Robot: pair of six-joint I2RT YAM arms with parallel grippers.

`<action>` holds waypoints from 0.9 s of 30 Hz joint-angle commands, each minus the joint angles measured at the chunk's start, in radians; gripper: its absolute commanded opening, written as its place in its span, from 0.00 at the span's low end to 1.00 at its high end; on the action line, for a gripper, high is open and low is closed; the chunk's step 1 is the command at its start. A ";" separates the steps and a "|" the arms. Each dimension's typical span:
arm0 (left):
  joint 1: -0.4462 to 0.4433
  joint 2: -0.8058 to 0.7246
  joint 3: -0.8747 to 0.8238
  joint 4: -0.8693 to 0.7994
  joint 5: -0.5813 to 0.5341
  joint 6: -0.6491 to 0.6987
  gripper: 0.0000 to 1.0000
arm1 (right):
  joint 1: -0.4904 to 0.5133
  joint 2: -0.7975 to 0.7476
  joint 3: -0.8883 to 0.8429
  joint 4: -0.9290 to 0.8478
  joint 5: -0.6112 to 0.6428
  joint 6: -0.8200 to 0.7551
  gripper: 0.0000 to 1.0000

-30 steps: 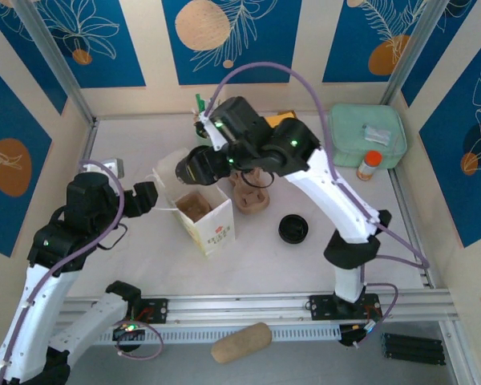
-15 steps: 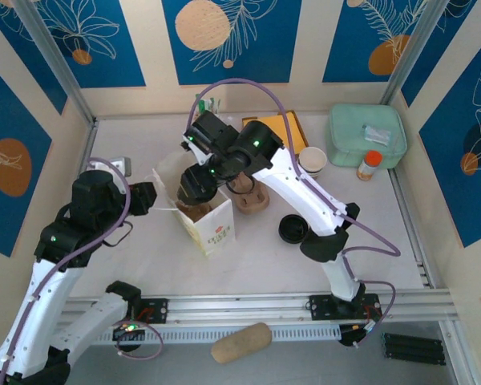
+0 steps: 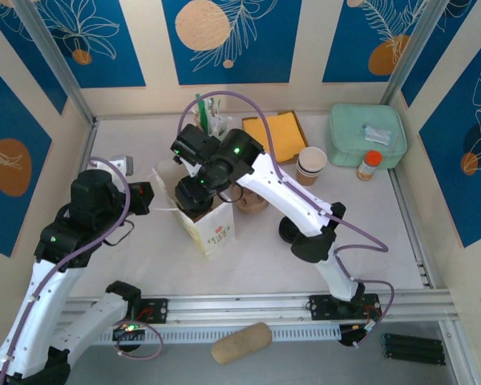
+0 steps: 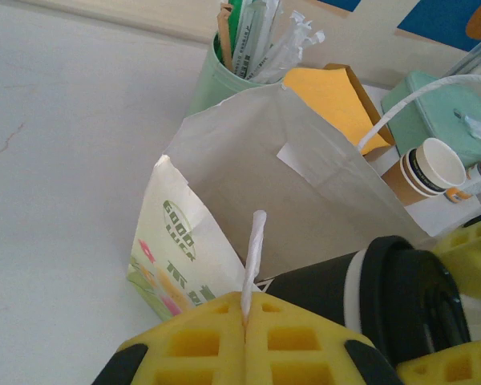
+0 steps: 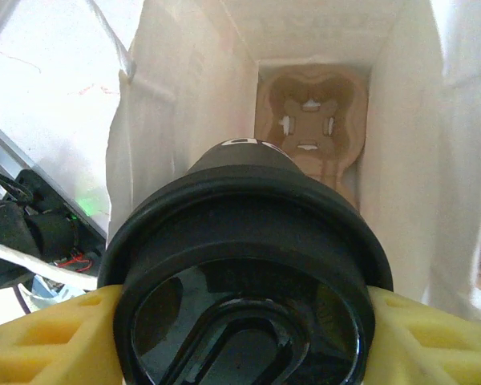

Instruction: Pack the takeout coffee

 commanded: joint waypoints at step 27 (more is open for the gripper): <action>-0.003 -0.031 -0.047 0.070 0.090 -0.006 0.00 | -0.003 0.120 0.045 -0.076 -0.015 0.044 0.55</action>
